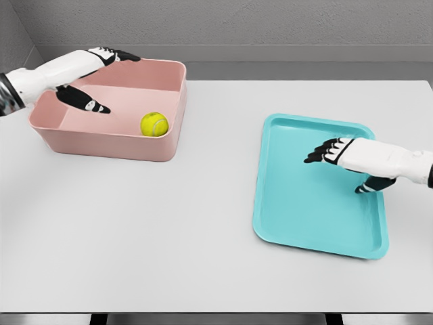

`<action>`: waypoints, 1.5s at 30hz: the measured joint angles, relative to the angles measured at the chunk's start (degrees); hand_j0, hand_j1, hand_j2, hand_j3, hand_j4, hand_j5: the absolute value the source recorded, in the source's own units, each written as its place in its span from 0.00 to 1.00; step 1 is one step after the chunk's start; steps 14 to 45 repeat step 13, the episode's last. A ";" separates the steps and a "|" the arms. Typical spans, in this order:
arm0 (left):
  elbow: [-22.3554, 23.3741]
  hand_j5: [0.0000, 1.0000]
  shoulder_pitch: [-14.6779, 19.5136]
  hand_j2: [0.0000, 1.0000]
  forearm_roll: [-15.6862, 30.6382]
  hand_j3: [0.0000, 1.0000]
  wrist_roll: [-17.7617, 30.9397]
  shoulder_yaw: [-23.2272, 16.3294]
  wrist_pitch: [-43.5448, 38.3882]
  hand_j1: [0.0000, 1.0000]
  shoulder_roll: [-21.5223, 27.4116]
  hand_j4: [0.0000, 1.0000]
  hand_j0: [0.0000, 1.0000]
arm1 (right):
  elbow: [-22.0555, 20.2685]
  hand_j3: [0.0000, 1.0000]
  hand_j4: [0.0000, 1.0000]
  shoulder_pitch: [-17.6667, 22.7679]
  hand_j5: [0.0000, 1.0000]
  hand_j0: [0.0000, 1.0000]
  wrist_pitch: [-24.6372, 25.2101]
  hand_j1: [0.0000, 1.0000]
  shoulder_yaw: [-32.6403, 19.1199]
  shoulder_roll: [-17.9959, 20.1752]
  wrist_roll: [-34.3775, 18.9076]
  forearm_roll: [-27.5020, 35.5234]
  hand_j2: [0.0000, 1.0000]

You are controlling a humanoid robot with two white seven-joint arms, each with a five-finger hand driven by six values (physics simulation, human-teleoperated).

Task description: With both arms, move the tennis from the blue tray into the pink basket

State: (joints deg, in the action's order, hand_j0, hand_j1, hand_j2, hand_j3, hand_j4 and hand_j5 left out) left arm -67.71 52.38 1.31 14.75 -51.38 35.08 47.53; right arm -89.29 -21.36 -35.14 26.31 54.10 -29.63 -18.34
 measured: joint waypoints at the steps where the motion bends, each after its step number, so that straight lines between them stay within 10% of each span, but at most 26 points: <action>1: -0.77 1.00 0.00 1.00 0.24 1.00 -0.13 0.21 0.00 1.00 0.65 1.00 1.00 | 0.05 1.00 1.00 0.44 1.00 1.00 0.00 1.00 0.10 -0.10 -0.12 -0.17 1.00; 13: -7.95 1.00 -5.01 1.00 0.96 1.00 -0.48 0.51 0.00 1.00 7.94 1.00 1.00 | 1.82 1.00 1.00 1.49 1.00 1.00 0.01 1.00 0.20 -0.33 -0.63 -0.57 1.00; 45: -7.95 1.00 -5.01 1.00 0.96 1.00 -0.48 0.51 0.00 1.00 7.94 1.00 1.00 | 1.82 1.00 1.00 1.49 1.00 1.00 0.01 1.00 0.20 -0.33 -0.63 -0.57 1.00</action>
